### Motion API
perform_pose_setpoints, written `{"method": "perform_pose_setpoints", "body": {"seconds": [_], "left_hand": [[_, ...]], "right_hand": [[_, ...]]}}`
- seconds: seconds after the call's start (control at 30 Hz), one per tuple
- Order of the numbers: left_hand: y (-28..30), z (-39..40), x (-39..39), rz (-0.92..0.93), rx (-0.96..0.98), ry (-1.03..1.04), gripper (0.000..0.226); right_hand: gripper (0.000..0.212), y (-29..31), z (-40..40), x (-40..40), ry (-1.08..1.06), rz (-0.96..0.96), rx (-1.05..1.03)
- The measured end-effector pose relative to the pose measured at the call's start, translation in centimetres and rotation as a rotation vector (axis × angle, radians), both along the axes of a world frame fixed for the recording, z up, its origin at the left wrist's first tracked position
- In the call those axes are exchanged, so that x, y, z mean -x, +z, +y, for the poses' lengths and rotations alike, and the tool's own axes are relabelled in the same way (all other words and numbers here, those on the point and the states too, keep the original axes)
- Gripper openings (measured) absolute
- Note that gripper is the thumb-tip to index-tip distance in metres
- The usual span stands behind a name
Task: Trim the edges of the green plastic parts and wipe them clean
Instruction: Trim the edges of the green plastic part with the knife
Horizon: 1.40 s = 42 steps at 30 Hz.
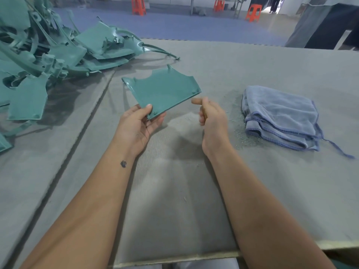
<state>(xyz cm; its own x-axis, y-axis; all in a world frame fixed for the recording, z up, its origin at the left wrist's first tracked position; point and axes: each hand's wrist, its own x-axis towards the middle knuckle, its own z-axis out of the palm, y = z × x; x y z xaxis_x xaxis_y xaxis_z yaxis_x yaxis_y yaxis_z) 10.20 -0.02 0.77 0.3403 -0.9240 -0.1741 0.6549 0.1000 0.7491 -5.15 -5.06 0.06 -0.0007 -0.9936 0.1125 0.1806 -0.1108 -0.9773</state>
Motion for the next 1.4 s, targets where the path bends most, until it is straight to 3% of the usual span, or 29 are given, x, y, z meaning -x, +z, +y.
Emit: {"method": "perform_pose_setpoints", "body": {"seconds": [0.23,0.4,0.57,0.73,0.9,1.07,1.13,1.23,1.27,1.4], "left_hand": [[0.0,0.0,0.1,-0.046,0.006,-0.001,0.015],[0.0,0.0,0.3,-0.079,0.028,-0.010,0.015],[0.1,0.0,0.2,-0.044,0.008,-0.021,0.014],[0.0,0.0,0.3,-0.035,0.022,-0.025,0.015],[-0.1,-0.1,0.2,-0.043,0.018,-0.027,0.014],[-0.1,0.0,0.1,-0.003,0.039,-0.010,0.017],[0.0,0.0,0.1,-0.001,0.043,-0.011,0.017],[0.0,0.0,0.2,-0.023,0.026,-0.023,0.015],[0.1,0.0,0.3,-0.025,0.023,-0.025,0.015],[0.0,0.1,0.1,-0.008,0.047,-0.018,0.017]], "right_hand": [[0.024,-0.4,0.1,-0.3,0.043,0.106,0.122],[0.026,-0.9,0.6,-1.3,0.196,0.430,0.270],[0.024,-0.6,0.3,-0.3,0.066,0.090,0.200],[0.022,-1.2,0.4,-1.1,0.196,0.396,0.303],[0.024,-0.8,-0.1,-0.2,0.079,0.121,0.196],[0.025,-1.4,0.3,-1.2,0.282,0.513,0.340],[0.023,-1.2,0.3,-1.1,0.274,0.432,0.323],[0.023,-1.0,-0.1,-0.3,0.138,0.142,0.236],[0.024,-1.1,-0.2,-0.2,0.123,0.152,0.245],[0.026,-1.4,0.4,-1.1,0.267,0.508,0.360]]}}
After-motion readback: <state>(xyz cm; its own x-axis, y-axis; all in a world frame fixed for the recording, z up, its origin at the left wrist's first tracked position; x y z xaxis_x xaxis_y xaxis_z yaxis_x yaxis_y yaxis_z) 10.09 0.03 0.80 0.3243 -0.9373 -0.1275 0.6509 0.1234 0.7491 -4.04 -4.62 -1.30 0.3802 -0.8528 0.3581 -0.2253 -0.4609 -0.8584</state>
